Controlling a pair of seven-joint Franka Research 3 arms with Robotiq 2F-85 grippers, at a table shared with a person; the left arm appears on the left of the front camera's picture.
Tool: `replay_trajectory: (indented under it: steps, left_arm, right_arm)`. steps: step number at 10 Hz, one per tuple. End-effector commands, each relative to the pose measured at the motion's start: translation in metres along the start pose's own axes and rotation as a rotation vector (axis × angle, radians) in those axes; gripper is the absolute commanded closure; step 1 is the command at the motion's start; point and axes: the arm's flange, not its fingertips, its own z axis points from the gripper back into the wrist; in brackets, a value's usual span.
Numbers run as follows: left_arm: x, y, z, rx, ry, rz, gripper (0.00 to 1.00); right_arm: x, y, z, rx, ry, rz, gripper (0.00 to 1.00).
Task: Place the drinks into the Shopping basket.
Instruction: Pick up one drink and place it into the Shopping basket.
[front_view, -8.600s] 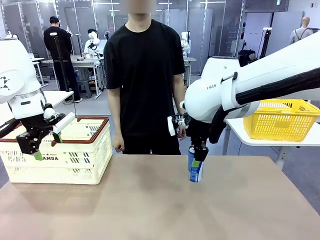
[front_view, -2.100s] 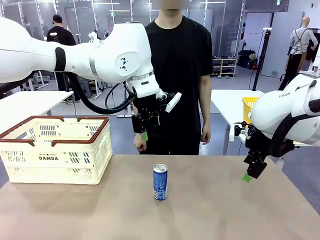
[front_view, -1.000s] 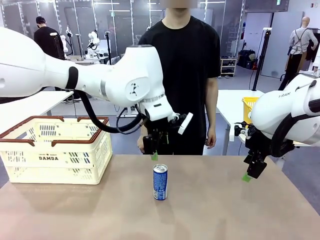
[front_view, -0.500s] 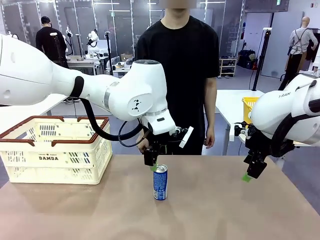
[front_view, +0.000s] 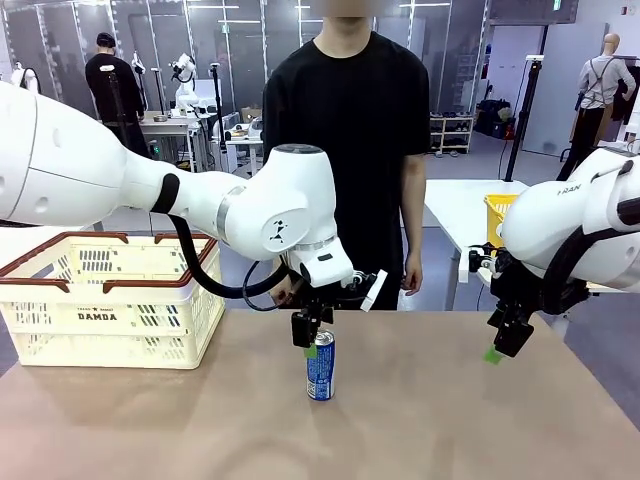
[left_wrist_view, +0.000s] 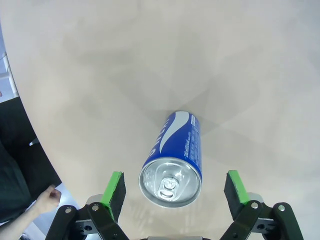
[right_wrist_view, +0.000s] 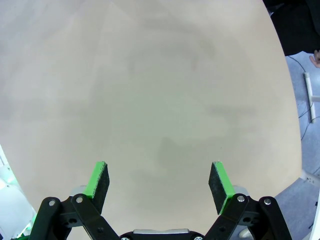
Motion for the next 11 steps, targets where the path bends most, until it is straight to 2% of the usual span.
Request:
replay_trajectory:
  steps: [1, 10, 11]
  left_arm:
    - [-0.001, 0.0, -0.008, 0.012, -0.003, 0.025, 0.0]
    - [-0.002, 0.011, -0.028, -0.024, -0.038, 0.047, 0.0]
    - [-0.003, 0.011, -0.029, -0.023, -0.047, 0.045, 0.07]
  right_arm:
    - [-0.001, 0.002, 0.001, 0.004, 0.006, 0.004, 0.0]
    - [-0.001, 0.002, 0.001, 0.004, 0.006, 0.004, 0.0]
    - [-0.001, 0.002, 0.001, 0.004, 0.006, 0.004, 0.0]
